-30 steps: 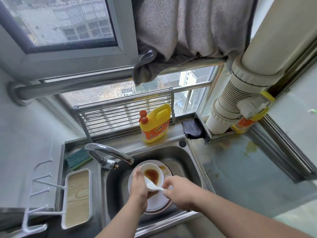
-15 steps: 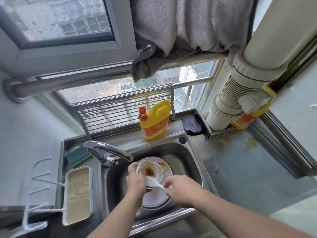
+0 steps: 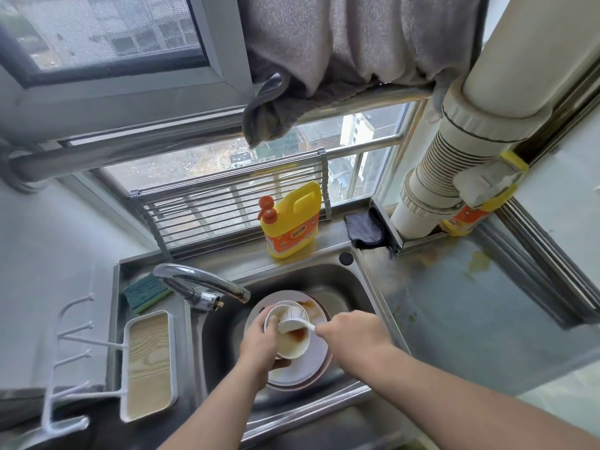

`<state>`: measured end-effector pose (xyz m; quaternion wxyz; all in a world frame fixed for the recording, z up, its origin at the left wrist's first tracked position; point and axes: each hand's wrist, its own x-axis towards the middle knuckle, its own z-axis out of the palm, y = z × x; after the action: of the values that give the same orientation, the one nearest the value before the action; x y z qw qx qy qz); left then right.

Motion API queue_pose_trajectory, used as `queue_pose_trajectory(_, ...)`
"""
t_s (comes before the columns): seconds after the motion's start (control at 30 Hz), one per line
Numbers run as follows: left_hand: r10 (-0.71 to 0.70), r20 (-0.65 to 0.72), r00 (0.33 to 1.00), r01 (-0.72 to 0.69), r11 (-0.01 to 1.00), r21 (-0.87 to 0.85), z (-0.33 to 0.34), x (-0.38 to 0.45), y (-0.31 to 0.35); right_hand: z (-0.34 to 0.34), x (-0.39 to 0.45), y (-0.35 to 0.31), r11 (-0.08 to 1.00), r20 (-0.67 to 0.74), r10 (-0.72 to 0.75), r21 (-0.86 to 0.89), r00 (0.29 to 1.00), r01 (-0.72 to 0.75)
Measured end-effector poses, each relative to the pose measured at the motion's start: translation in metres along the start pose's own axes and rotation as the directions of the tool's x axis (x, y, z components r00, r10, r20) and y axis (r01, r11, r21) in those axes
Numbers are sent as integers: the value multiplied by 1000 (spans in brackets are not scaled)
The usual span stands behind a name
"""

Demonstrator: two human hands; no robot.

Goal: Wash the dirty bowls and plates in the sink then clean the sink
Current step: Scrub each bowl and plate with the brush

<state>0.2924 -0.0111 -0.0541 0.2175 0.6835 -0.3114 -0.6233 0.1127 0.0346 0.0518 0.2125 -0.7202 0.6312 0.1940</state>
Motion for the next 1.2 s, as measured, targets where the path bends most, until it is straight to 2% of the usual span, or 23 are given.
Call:
queue_pose_trajectory(0.07, -33, 23, 999, 33, 999, 28, -2, 1, 10, 1, 2, 2, 995, -55, -75, -67, 996, 71)
queue_pose_trajectory(0.17, -54, 62, 997, 50, 997, 54, -7, 7, 23, 10, 0, 8, 998, -61, -56, -11, 997, 55)
queue_pose_trajectory(0.23, -33, 54, 998, 33, 999, 7, -9, 9, 28, 15, -5, 4, 992, -14, 0, 124, 1000, 2)
queue_pose_trajectory(0.3, -16, 35, 999, 19, 997, -72, -5, 11, 30, 15, -11, -7, 928, 42, 66, 364, 997, -77)
queue_pose_trajectory(0.33, -20, 21, 1000, 22, 993, -117, -2, 8, 31, 15, -11, -12, 850, 81, 81, 514, 993, -112)
queue_pose_trajectory(0.4, -56, -5, 998, 53, 978, -202, 5, 4, 29, 16, -8, -23, 583, 152, 92, 793, 984, -176)
queue_pose_trajectory(0.47, -112, 25, 993, 114, 939, -325, 12, -2, 23, 16, 1, -27, 310, 216, 132, 918, 967, -247)
queue_pose_trajectory(0.5, -151, 51, 987, 159, 909, -386, 14, -5, 20, 16, 5, -27, 236, 242, 151, 933, 959, -272)
queue_pose_trajectory(0.57, -211, 87, 974, 226, 842, -490, 18, -9, 14, 19, 10, -26, 158, 274, 184, 940, 944, -304)
queue_pose_trajectory(0.7, -236, 82, 968, 241, 792, -561, 21, -5, 8, 38, 0, -37, 30, 389, 189, 916, 902, -401)
queue_pose_trajectory(0.83, -270, 113, 956, 285, 775, -563, 17, 5, -1, 44, -6, -40, 4, 440, 152, 895, 885, -446)
queue_pose_trajectory(0.93, -218, 85, 972, 228, 808, -543, 29, -9, -4, 39, 4, -44, -24, 412, 194, 909, 890, -415)
queue_pose_trajectory(1.07, -171, 9, 985, 146, 815, -561, 40, -18, 1, 38, -2, -65, 70, 333, 219, 932, 917, -355)
queue_pose_trajectory(1.2, -153, -2, 988, 128, 836, -533, 28, -10, 2, 30, 0, -51, 110, 381, 179, 908, 907, -403)
